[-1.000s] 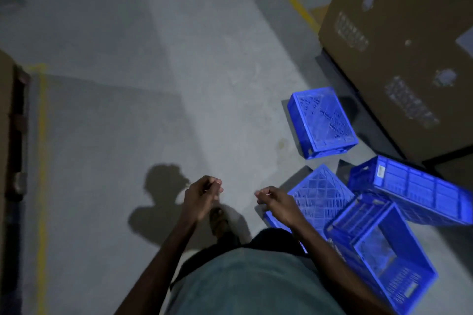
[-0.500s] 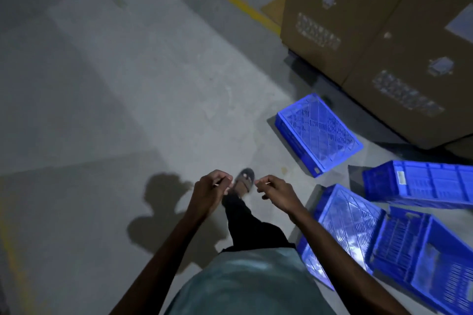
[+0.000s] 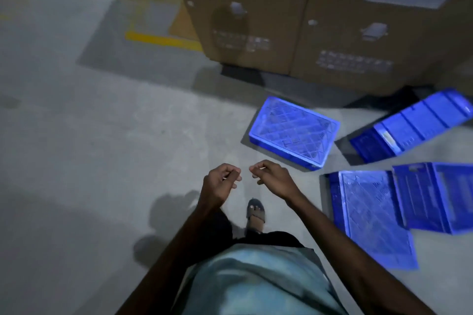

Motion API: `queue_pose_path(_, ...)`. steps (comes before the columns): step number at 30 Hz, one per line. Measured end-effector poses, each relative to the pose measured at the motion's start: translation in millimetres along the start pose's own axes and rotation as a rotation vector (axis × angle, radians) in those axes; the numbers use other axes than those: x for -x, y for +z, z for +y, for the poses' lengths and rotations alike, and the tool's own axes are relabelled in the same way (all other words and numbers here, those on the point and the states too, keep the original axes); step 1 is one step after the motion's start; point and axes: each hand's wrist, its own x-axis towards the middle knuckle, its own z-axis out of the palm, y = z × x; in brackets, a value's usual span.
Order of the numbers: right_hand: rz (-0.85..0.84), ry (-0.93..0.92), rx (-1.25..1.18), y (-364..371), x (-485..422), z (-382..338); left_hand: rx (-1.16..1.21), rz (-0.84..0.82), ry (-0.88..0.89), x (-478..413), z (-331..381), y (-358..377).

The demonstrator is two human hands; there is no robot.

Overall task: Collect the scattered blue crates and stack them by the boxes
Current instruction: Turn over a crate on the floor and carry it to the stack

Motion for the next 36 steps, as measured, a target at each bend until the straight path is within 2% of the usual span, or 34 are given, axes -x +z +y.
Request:
queue_pose_path(8,0.392,0.236,-0.292,-28,-43,-3,-0.195,-0.363,-0.039,-138,36,-6)
queue_pose_path(11,0.582,0.340,-0.433,-32,-58,4,-0.314,-0.553,-0.035,-194,38,-4)
queue_pose_path(15,0.777,0.462,-0.629,-19,-94,24,-0.491,-0.737,0.083,-273,35,16)
queue_pose_path(18,0.819,0.514,-0.662,-2,-137,54,-0.602,-0.769,0.127,-339,13,44)
queue_pose_path(22,0.841,0.580,-0.644,12,-206,118,-0.649,-0.681,0.051,-417,-46,85)
queue_pose_path(26,0.875,0.606,-0.594,12,-280,205,-0.715,-0.587,-0.001,-490,-134,121)
queue_pose_path(30,0.956,0.613,-0.522,-6,-350,297,-0.837,-0.500,0.088,-543,-210,159)
queue_pose_path(33,1.082,0.587,-0.364,-30,-394,363,-0.777,-0.238,0.297,-579,-268,178)
queue_pose_path(36,1.196,0.529,-0.220,-63,-428,411,-0.678,-0.043,0.218,-617,-313,196)
